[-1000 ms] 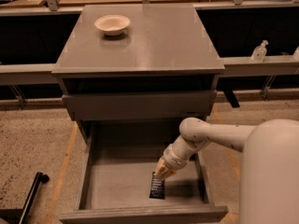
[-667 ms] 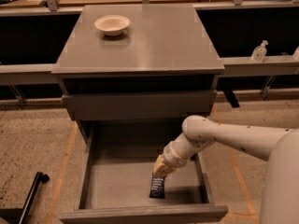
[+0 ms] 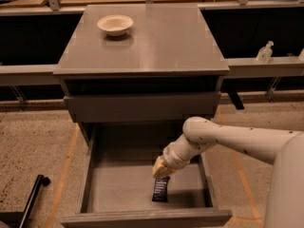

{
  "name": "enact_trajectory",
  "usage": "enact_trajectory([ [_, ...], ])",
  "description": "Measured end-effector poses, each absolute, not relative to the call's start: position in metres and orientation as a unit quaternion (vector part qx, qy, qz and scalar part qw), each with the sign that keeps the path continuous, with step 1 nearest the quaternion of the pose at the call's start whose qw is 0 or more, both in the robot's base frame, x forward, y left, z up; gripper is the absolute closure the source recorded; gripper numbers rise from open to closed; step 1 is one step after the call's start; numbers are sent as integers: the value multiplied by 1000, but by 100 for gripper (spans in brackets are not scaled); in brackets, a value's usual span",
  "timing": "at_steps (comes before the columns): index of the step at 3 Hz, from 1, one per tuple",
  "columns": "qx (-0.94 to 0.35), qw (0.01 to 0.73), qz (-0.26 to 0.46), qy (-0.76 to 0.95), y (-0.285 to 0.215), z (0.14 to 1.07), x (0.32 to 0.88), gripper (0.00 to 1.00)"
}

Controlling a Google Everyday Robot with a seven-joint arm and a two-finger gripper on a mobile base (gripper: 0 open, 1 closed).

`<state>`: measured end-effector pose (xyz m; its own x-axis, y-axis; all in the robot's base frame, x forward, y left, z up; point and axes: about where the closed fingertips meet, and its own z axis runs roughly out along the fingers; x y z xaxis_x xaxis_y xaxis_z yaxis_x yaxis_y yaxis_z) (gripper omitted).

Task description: Pick rxbar blueberry from middle drawer and place on counter

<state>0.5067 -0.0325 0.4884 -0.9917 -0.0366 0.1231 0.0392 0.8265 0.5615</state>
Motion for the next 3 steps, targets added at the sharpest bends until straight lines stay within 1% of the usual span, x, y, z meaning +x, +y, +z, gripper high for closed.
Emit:
enact_trajectory([
  [1,-11,78,-270,-960,-25,465,517,36],
  [2,-24,92,-230,-969,-19,436,526,5],
  [3,-32,104,-202,-973,-15,418,529,0],
])
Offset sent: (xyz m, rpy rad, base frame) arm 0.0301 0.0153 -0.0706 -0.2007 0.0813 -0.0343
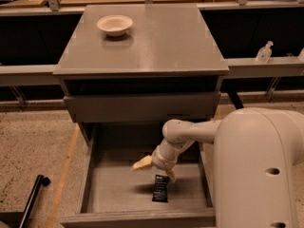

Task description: Pick rxbar blueberry from middle drawer and place on counter

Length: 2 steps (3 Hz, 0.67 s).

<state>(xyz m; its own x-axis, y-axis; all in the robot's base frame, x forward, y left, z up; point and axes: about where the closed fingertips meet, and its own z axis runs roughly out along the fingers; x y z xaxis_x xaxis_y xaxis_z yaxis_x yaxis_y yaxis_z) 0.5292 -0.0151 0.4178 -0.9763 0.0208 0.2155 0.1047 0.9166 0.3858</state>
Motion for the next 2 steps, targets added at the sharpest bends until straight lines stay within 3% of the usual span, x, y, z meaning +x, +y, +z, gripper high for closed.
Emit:
enact_trajectory([
  [2,-58,136,-179,-973,-18,385,525,0],
])
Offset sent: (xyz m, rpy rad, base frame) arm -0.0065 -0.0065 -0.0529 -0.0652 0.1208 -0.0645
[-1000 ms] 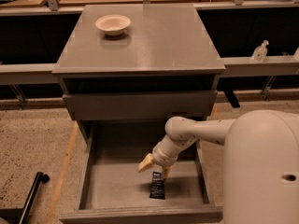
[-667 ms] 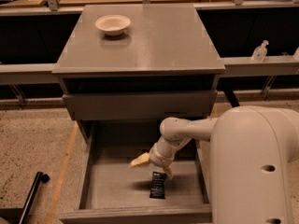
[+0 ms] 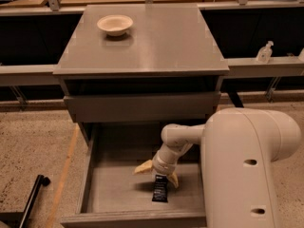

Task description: Pick rxbar blueberry from middle drawer and place on counter

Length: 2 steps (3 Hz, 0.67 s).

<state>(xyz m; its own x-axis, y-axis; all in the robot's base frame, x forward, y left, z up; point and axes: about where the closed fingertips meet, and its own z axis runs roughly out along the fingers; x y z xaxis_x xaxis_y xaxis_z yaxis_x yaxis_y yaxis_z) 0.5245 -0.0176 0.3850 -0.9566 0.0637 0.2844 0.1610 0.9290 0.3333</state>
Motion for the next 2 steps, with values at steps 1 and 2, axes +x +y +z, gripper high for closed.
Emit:
enact_trajectory([
  [1,-71,158,-170,-970,-17,364,519,0],
  [2,-90,182,-152,-967,-17,338,516,0],
])
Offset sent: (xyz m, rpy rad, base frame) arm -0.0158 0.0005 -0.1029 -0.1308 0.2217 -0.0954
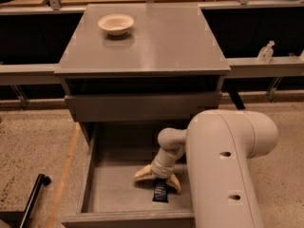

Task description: Pick rxbar blueberry from middle drawer and place on counter

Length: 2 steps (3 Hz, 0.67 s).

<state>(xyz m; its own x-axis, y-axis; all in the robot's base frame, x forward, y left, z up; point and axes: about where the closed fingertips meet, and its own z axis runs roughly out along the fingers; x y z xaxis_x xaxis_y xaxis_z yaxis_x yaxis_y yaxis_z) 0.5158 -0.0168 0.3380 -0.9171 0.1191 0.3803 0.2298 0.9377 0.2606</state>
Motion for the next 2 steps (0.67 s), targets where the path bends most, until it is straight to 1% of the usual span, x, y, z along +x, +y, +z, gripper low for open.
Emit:
enact_trajectory([
  [1,-90,183,-152,-967,-17,345,516,15],
  [2,-97,189,-147,-966,-18,340,514,39],
])
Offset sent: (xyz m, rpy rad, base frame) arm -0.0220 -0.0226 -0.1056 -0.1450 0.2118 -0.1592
